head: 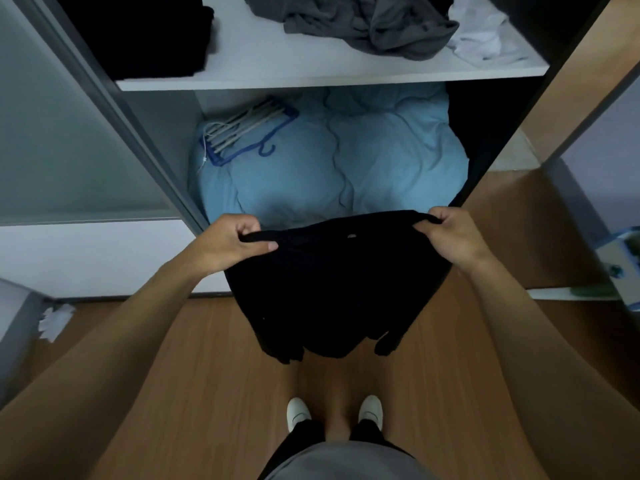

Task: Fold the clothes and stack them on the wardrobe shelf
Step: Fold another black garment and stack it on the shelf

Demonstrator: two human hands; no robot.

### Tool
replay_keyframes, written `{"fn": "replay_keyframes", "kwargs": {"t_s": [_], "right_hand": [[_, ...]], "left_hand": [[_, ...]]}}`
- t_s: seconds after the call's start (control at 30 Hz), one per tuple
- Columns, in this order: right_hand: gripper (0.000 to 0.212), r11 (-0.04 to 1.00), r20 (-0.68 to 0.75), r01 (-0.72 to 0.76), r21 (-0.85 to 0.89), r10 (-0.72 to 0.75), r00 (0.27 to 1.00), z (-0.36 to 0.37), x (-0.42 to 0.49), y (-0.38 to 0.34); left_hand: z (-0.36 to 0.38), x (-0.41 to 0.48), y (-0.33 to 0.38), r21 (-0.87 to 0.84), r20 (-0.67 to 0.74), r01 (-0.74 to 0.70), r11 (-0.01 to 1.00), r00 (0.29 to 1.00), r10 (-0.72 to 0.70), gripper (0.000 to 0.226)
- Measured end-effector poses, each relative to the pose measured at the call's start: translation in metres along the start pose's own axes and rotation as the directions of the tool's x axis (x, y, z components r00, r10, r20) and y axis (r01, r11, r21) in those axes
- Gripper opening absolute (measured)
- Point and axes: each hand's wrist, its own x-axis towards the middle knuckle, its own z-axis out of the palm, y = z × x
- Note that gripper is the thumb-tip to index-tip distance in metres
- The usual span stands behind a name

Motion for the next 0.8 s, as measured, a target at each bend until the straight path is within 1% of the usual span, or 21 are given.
{"fn": "replay_keyframes", "kwargs": {"t_s": [0.03, 0.1, 0.17, 0.2, 0.27, 0.33, 0.37, 0.43, 0.5, 0.53, 0.6, 0.67, 0.73, 0.8], "right_hand": [[0.03, 1.0, -0.056, -0.027, 0.004, 0.028, 0.998, 0.002, 0.0, 0.003], [0.022, 0.995, -0.108, -0.087, 0.049, 0.092, 0.99, 0.01, -0.003, 0.008], [0.026, 0.985, -0.102, -0.141, 0.098, 0.151, 0.983, 0.022, -0.01, 0.011], [0.026, 0.978, -0.084, -0.162, 0.129, 0.174, 0.981, 0.029, -0.014, 0.01], [0.019, 0.941, -0.047, -0.221, 0.254, 0.241, 0.969, 0.044, -0.02, 0.008], [0.028, 0.881, -0.013, -0.277, 0.384, 0.306, 0.952, 0.058, -0.026, 0.005], [0.034, 0.861, 0.003, -0.287, 0.421, 0.315, 0.949, 0.064, -0.028, 0.003], [0.04, 0.841, 0.05, -0.266, 0.471, 0.276, 0.96, 0.075, -0.032, -0.004], [0.037, 0.846, 0.096, -0.242, 0.475, 0.224, 0.97, 0.082, -0.035, -0.013], [0.034, 0.858, 0.111, -0.233, 0.457, 0.205, 0.972, 0.084, -0.036, -0.019], [0.031, 0.884, 0.125, -0.225, 0.411, 0.19, 0.974, 0.086, -0.038, -0.027], [0.031, 0.893, 0.133, -0.23, 0.387, 0.193, 0.972, 0.087, -0.04, -0.033], [0.031, 0.886, 0.15, -0.243, 0.395, 0.198, 0.969, 0.085, -0.042, -0.036], [0.029, 0.86, 0.176, -0.263, 0.437, 0.205, 0.963, 0.082, -0.047, -0.038]], "left_hand": [[0.005, -0.001, 0.0, -0.008, 0.007, 0.025, 1.0, 1.0, -0.025, 0.044], [0.021, -0.003, 0.006, -0.078, -0.002, 0.103, 0.992, 0.995, -0.104, 0.045], [0.042, -0.005, 0.017, -0.199, -0.002, 0.194, 0.96, 0.98, -0.198, 0.048], [0.053, -0.006, 0.024, -0.279, -0.006, 0.227, 0.933, 0.971, -0.238, 0.046], [0.071, -0.006, 0.036, -0.469, -0.022, 0.24, 0.85, 0.959, -0.283, 0.034], [0.086, -0.004, 0.047, -0.604, -0.018, 0.216, 0.768, 0.959, -0.284, 0.029], [0.092, -0.002, 0.052, -0.627, -0.011, 0.204, 0.752, 0.963, -0.27, 0.029], [0.102, 0.001, 0.063, -0.642, -0.001, 0.181, 0.745, 0.971, -0.237, 0.03], [0.108, 0.005, 0.072, -0.658, 0.008, 0.162, 0.736, 0.978, -0.208, 0.025], [0.11, 0.008, 0.075, -0.645, -0.004, 0.143, 0.751, 0.982, -0.19, 0.023], [0.111, 0.011, 0.077, -0.552, -0.046, 0.083, 0.83, 0.99, -0.13, 0.023], [0.111, 0.013, 0.075, -0.425, -0.063, 0.007, 0.905, 0.997, -0.037, 0.027], [0.108, 0.013, 0.073, -0.333, -0.046, -0.069, 0.94, 0.997, 0.056, 0.027], [0.103, 0.012, 0.072, -0.279, -0.009, -0.134, 0.951, 0.991, 0.137, 0.024]]}}
